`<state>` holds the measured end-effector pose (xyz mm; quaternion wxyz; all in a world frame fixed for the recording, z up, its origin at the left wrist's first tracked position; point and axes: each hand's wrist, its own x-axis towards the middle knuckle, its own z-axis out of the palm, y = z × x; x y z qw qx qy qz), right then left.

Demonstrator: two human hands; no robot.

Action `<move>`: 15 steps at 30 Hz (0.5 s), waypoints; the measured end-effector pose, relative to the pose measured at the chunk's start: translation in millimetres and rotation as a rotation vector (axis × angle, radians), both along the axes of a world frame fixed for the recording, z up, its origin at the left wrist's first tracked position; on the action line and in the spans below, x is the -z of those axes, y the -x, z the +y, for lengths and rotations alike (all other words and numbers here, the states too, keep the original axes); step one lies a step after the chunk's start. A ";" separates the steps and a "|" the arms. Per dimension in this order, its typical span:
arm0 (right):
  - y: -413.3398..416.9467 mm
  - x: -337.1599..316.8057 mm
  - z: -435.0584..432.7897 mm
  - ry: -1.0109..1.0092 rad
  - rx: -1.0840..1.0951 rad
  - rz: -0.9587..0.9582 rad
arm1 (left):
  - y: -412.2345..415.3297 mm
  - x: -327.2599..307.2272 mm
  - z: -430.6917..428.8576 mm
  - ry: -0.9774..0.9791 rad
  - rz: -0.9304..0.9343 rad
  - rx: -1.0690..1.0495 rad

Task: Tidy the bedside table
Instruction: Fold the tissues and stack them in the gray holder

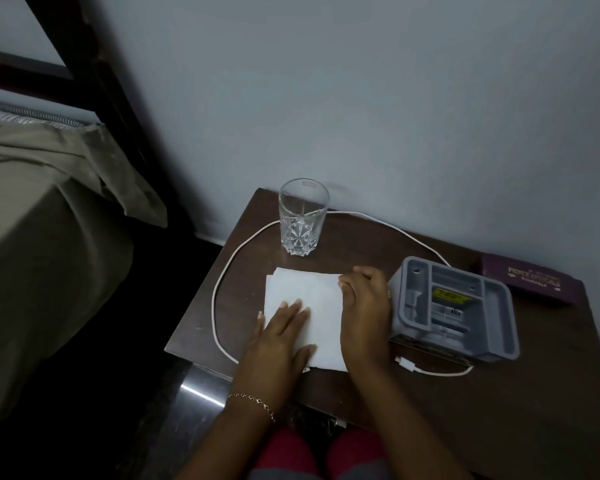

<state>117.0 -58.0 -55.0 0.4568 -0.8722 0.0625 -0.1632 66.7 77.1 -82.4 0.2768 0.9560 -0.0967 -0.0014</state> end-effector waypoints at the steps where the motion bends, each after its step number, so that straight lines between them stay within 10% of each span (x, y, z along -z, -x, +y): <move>1: 3.0 -2.3 0.2 0.022 0.005 -0.026 | 1.1 -0.9 -0.6 -0.018 -0.036 -0.005; 9: 52.4 -28.9 -17.1 -0.239 -0.143 -0.008 | -12.5 -31.2 21.0 0.325 -0.028 -0.444; 15: 63.1 -26.5 -36.9 -0.299 -0.221 0.099 | -40.4 -33.3 28.1 0.461 0.243 -0.151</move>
